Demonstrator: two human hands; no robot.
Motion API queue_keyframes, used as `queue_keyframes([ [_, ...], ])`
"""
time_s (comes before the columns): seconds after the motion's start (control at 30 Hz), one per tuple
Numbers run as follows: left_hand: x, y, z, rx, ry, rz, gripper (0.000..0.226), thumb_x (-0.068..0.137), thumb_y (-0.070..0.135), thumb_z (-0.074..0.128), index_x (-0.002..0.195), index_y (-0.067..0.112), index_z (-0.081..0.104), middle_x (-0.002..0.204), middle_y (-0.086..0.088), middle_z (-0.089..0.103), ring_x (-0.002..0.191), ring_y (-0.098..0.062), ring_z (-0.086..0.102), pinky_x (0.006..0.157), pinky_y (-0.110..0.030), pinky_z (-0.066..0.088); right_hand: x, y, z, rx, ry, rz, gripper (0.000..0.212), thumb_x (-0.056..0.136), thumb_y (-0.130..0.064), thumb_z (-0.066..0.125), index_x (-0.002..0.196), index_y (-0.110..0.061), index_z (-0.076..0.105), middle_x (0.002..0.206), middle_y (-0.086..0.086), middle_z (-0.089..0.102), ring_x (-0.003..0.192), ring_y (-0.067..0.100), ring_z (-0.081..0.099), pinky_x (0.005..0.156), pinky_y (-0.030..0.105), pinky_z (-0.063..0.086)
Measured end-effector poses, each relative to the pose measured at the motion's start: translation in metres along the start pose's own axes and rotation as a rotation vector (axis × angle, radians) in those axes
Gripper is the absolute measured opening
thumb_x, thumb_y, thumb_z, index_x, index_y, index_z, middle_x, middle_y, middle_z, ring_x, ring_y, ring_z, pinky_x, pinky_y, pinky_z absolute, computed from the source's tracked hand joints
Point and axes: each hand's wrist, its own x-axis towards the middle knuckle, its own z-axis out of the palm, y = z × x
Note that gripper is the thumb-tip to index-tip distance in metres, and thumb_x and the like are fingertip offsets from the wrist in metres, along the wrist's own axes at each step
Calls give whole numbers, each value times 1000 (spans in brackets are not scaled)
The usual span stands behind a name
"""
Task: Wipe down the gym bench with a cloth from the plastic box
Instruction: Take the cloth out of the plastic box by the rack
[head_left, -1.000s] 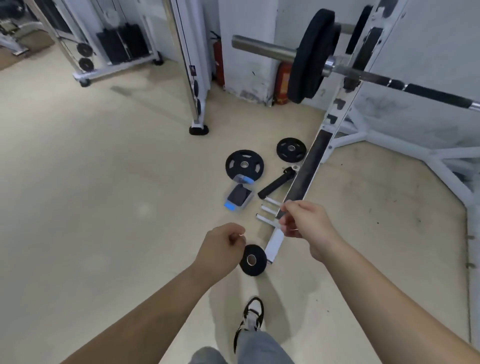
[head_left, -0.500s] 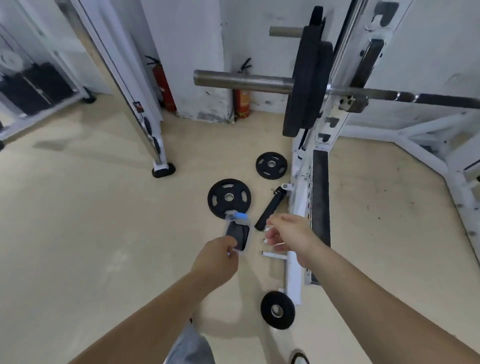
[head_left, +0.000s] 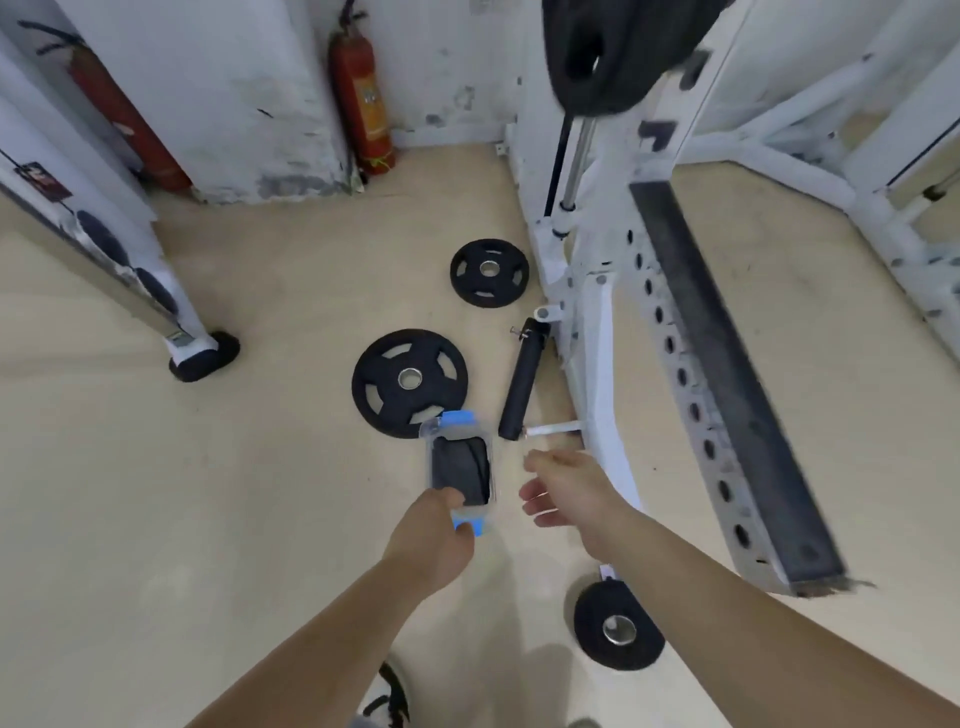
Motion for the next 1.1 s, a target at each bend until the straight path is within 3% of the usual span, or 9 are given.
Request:
queue_keyframes([
  [0.13, 119, -60, 66, 16, 4, -5, 47, 96, 19, 57, 141, 12, 50, 139, -5, 54, 122, -24, 57, 99, -26, 46, 113, 76, 29, 1, 16, -11, 23, 97, -27, 59, 105, -7, 67, 83, 8, 71, 71, 24, 65, 69, 37, 55],
  [0.23, 208, -101, 116, -12, 37, -42, 34, 90, 16, 56, 121, 2, 57, 125, -21, 59, 113, -35, 62, 96, -40, 51, 188, 125, 48, -31, 27, -52, 22, 97, -27, 57, 90, -7, 61, 80, 6, 60, 73, 23, 55, 70, 36, 47],
  [0.33, 283, -126, 151, -29, 84, -68, 20, 90, 17, 56, 106, 5, 56, 116, -18, 58, 100, -33, 63, 87, -39, 56, 252, 169, 65, -105, 45, -98, 26, 100, -30, 54, 79, -14, 51, 79, 1, 50, 75, 19, 45, 72, 31, 40],
  [0.47, 352, -144, 171, -77, 126, -189, 48, 88, 22, 56, 133, 7, 47, 130, -15, 55, 112, -33, 60, 91, -39, 53, 302, 208, 81, -122, -29, -137, 23, 105, -35, 50, 110, -26, 70, 99, -15, 64, 94, 5, 56, 78, 16, 41],
  [0.57, 376, -160, 187, -165, 124, -310, 68, 80, 23, 59, 143, 8, 36, 135, -16, 54, 116, -36, 59, 93, -40, 52, 322, 221, 89, -99, -18, -161, 21, 106, -33, 49, 121, -31, 64, 108, -19, 63, 97, 2, 57, 88, 22, 43],
  [0.67, 384, -167, 199, -157, 184, -337, 76, 79, 27, 61, 146, 9, 30, 140, -16, 47, 122, -38, 54, 103, -47, 48, 335, 231, 93, -95, 110, -196, 18, 102, -28, 56, 120, -28, 57, 95, 2, 69, 83, 18, 62, 80, 30, 49],
  [0.77, 392, -167, 200, -99, 256, -360, 78, 85, 35, 66, 147, 6, 28, 140, -19, 46, 123, -39, 51, 105, -45, 45, 341, 238, 95, -96, 90, -181, 14, 98, -29, 64, 112, -30, 62, 84, 19, 70, 74, 30, 60, 72, 33, 51],
  [0.97, 402, -173, 222, -493, 226, -418, 87, 70, 29, 81, 142, 11, 36, 122, -15, 60, 106, -42, 64, 88, -52, 59, 349, 241, 83, -60, 57, -58, 11, 98, -21, 63, 97, -17, 73, 77, 3, 68, 66, 20, 56, 63, 33, 48],
  [1.1, 395, -158, 217, -648, 112, -415, 62, 62, 31, 73, 117, 8, 55, 105, -13, 66, 93, -37, 67, 88, -49, 60, 346, 245, 86, -38, 89, -57, 12, 99, -23, 63, 100, -20, 74, 78, 2, 68, 59, 17, 59, 58, 29, 46],
])
